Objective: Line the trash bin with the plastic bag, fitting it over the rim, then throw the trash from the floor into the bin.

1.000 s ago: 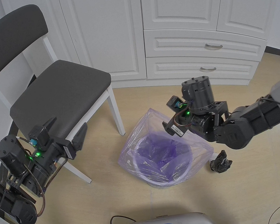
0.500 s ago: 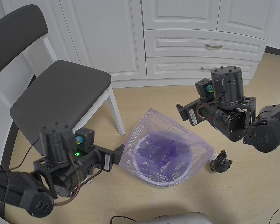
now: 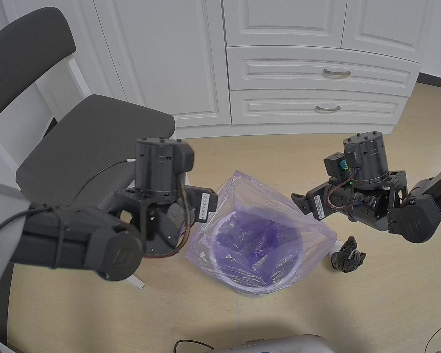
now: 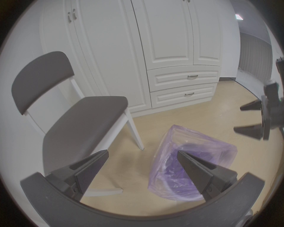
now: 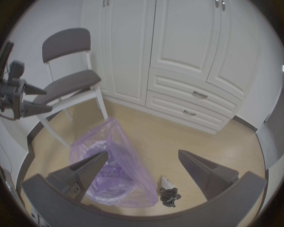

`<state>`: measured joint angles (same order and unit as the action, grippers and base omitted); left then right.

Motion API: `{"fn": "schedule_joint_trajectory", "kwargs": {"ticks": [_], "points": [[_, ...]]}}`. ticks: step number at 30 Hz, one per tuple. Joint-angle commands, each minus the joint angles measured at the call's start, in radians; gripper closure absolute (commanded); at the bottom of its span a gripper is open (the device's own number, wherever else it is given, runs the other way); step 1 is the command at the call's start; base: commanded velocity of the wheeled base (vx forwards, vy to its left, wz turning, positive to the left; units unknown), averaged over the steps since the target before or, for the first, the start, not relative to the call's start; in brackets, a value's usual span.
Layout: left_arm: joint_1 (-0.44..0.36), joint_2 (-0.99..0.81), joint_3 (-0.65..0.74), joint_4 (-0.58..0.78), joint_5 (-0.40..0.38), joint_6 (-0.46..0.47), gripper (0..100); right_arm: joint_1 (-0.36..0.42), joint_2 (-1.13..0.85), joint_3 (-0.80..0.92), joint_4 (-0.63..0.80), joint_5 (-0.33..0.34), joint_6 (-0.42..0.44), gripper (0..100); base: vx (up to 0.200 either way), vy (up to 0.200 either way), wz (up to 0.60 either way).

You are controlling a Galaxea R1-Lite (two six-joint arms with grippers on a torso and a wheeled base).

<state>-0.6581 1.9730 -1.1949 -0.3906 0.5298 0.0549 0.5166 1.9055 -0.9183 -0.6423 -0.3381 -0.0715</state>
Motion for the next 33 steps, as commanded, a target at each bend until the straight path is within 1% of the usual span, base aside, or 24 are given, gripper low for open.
{"fn": "schedule_joint_trajectory", "kwargs": {"ticks": [1, 2, 3, 5, 6, 7, 9, 12, 13, 14, 15, 19, 24, 29, 33], "points": [[-0.002, 0.221, -0.221, 0.19, -0.042, -0.122, 0, -0.05, 0.113, -0.12, 0.141, 0.106, 0.048, 0, 0.0, 0.0, 0.0], [-0.002, 0.221, -0.221, 0.19, -0.042, -0.122, 0, -0.05, 0.113, -0.12, 0.141, 0.106, 0.048, 0, 0.0, 0.0, 0.0], [-0.005, 0.222, -0.193, 0.217, -0.106, -0.207, 0, -0.05, 0.13, -0.123, 0.133, 0.137, 0.082, 0, 0.0, 0.0, 0.0], [0.003, 0.218, -0.134, 0.203, -0.189, -0.267, 0, -0.052, 0.147, -0.122, 0.127, 0.18, 0.09, 0, 0.0, 0.0, 0.0], [0.003, 0.218, -0.134, 0.203, -0.189, -0.267, 0, -0.052, 0.147, -0.122, 0.127, 0.18, 0.09, 0, 0.0, 0.0, 0.0], [0.015, 0.214, -0.101, 0.193, -0.228, -0.287, 0, -0.052, 0.162, -0.125, 0.118, 0.197, 0.09, 0, 0.0, 0.0, 0.0], [0.04, 0.221, -0.054, 0.141, -0.266, -0.302, 0, -0.052, 0.193, -0.132, 0.087, 0.202, 0.09, 0, 0.0, 0.0, 0.0], [0.066, 0.256, -0.008, 0.009, -0.269, -0.297, 0, -0.053, 0.234, -0.134, 0.035, 0.202, 0.085, 0, 0.0, 0.0, 0.0], [0.066, 0.256, -0.008, 0.009, -0.269, -0.297, 0, -0.053, 0.234, -0.134, 0.035, 0.202, 0.085, 0, 0.0, 0.0, 0.0], [0.08, 0.288, -0.008, -0.066, -0.272, -0.285, 0, -0.058, 0.262, -0.142, 0.027, 0.2, 0.082, 0, 0.0, 0.0, 0.0], [0.086, 0.305, -0.014, -0.091, -0.272, -0.28, 0, -0.059, 0.277, -0.151, 0.029, 0.2, 0.082, 0, 0.0, 0.0, 0.0], [0.101, 0.36, -0.035, -0.12, -0.271, -0.254, 0, -0.075, 0.337, -0.194, 0.029, 0.189, 0.082, 0, 0.0, 0.0, 0.0], [0.129, 0.405, -0.101, -0.142, -0.272, -0.268, 0, -0.099, 0.386, -0.24, 0.03, 0.189, 0.084, 0, 0.0, 0.0, 0.0], [0.149, 0.417, -0.13, -0.174, -0.272, -0.299, 0, -0.121, 0.391, -0.252, 0.03, 0.189, 0.084, 0, 0.0, 0.0, 0.0], [0.169, 0.409, -0.134, -0.175, -0.267, -0.297, 0, -0.148, 0.402, -0.271, 0.03, 0.186, 0.081, 0, 0.0, 0.0, 0.0]]}}
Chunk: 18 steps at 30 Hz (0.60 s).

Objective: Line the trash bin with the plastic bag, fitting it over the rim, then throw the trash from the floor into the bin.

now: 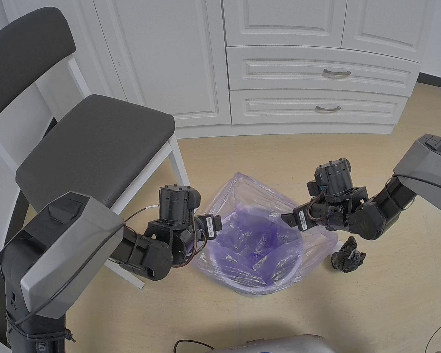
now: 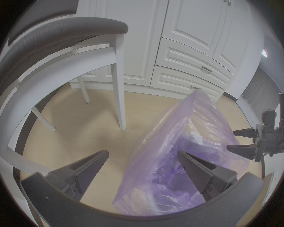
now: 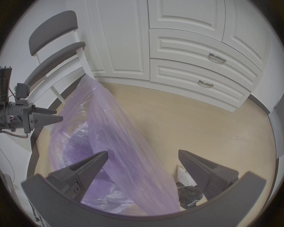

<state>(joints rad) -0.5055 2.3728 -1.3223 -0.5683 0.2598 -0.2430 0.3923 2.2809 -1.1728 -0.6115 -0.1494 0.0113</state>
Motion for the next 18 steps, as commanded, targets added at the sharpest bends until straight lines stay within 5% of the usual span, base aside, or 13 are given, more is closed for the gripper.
{"fn": "schedule_joint_trajectory", "kwargs": {"ticks": [1, 18], "points": [[0.019, 0.01, -0.006, 0.007, 0.003, 0.001, 0, -0.033, 0.028, -0.022, 0.002, -0.003, -0.005, 0, 0.0, 0.0, 0.0], [0.093, 0.069, -0.09, -0.004, 0.009, -0.002, 0, -0.047, 0.167, -0.235, -0.005, -0.075, 0.121, 0, 0.0, 0.0, 0.0]]}}
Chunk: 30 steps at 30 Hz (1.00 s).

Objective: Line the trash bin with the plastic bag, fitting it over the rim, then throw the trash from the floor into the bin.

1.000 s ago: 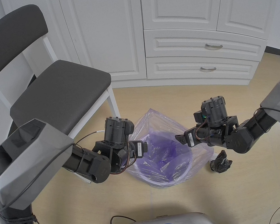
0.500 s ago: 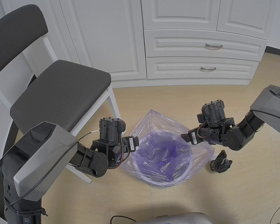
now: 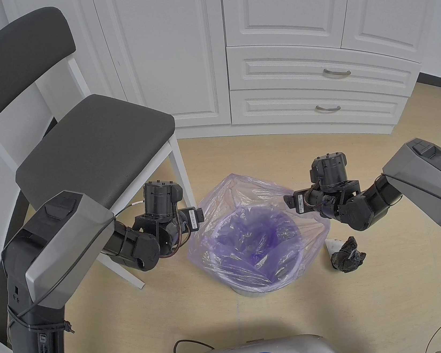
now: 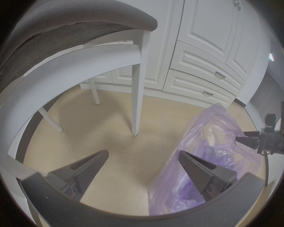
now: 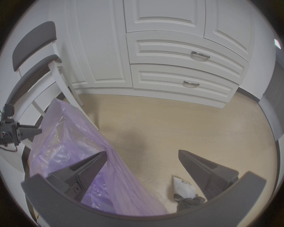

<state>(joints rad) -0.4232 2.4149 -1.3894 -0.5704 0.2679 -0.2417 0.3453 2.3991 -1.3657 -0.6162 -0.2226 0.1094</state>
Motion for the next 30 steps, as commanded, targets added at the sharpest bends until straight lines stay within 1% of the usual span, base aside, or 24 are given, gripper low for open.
{"fn": "schedule_joint_trajectory", "kwargs": {"ticks": [1, 7, 13, 15, 16, 19, 21, 30], "points": [[0.009, 0.035, -0.033, -0.002, 0.002, -0.004, 0, 0.0, 0.052, -0.049, 0.0, -0.001, 0.035, 0, 0.0, 0.0, 0.0], [0.009, 0.081, -0.066, -0.005, 0.017, -0.007, 0, -0.014, 0.06, -0.061, 0.0, 0.011, 0.047, 0, 0.0, 0.0, 0.0], [0.009, 0.153, -0.115, -0.034, 0.019, -0.007, 0, -0.031, 0.121, -0.125, 0.003, 0.011, 0.058, 0, 0.0, 0.0, 0.0], [0.009, 0.174, -0.129, -0.034, 0.019, -0.007, 0, -0.032, 0.143, -0.156, 0.004, 0.009, 0.078, 0, 0.0, 0.0, 0.0], [0.011, 0.188, -0.14, -0.032, 0.027, -0.007, 0, -0.035, 0.156, -0.179, 0.009, 0.011, 0.098, 0, 0.0, 0.0, 0.0], [0.014, 0.214, -0.172, -0.023, 0.05, -0.007, 0, -0.037, 0.184, -0.213, 0.019, 0.011, 0.119, 0, 0.0, 0.0, 0.0], [0.017, 0.225, -0.191, -0.017, 0.06, -0.007, 0, -0.039, 0.209, -0.228, 0.019, 0.009, 0.119, 0, 0.0, 0.0, 0.0], [0.029, 0.245, -0.206, -0.014, 0.06, -0.005, 0, -0.042, 0.267, -0.276, 0.021, 0.011, 0.121, 0, 0.0, 0.0, 0.0]]}}
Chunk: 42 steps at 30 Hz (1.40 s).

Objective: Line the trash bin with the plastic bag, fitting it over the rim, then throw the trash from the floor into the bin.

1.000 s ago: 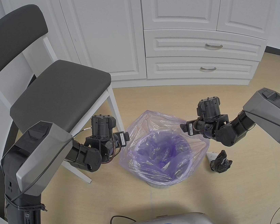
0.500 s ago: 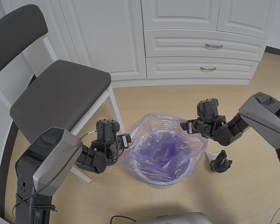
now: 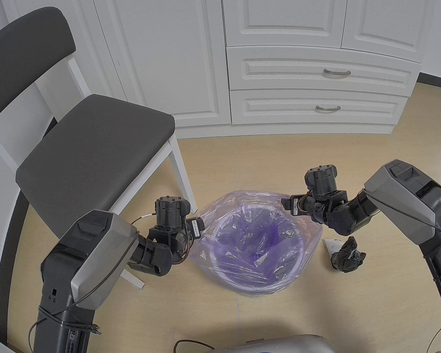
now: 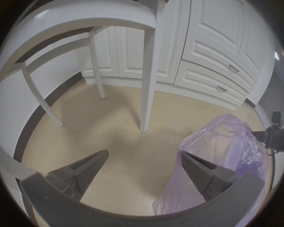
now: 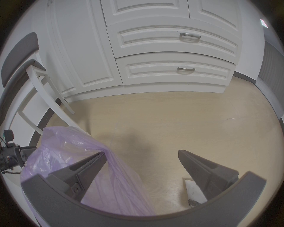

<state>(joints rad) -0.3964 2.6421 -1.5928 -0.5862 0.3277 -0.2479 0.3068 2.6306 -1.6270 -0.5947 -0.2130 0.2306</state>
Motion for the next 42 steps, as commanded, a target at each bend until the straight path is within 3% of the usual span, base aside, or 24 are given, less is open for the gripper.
{"fn": "schedule_joint_trajectory", "kwargs": {"ticks": [1, 7, 22, 29, 32, 38, 42], "points": [[0.002, 0.019, -0.001, 0.005, 0.001, 0.001, 0, -0.006, 0.037, -0.014, 0.001, 0.0, -0.001, 0, 0.0, 0.0, 0.0], [0.002, 0.016, -0.006, 0.151, 0.001, 0.001, 0, -0.012, 0.046, -0.051, 0.079, 0.001, 0.024, 0, 0.0, 0.0, 0.0], [0.008, -0.18, 0.065, 0.147, -0.006, -0.059, 0, 0.018, -0.15, 0.053, 0.081, 0.001, 0.081, 0, 0.0, 0.0, 0.0], [-0.015, -0.291, 0.189, 0.146, -0.012, -0.021, 0, 0.055, -0.264, 0.171, 0.085, 0.001, 0.05, 0, 0.0, 0.0, 0.0], [-0.025, -0.312, 0.232, 0.143, -0.012, 0.015, 0, 0.058, -0.262, 0.194, 0.087, -0.011, -0.005, 0, 0.0, 0.0, 0.0], [-0.041, -0.329, 0.258, 0.144, -0.01, 0.019, 0, 0.034, -0.256, 0.205, 0.102, -0.011, -0.039, 0, 0.0, 0.0, 0.0], [-0.039, -0.307, 0.26, 0.154, -0.021, 0.033, 0, -0.006, -0.244, 0.185, 0.216, 0.001, -0.079, 0, 0.0, 0.0, 0.0]]}}
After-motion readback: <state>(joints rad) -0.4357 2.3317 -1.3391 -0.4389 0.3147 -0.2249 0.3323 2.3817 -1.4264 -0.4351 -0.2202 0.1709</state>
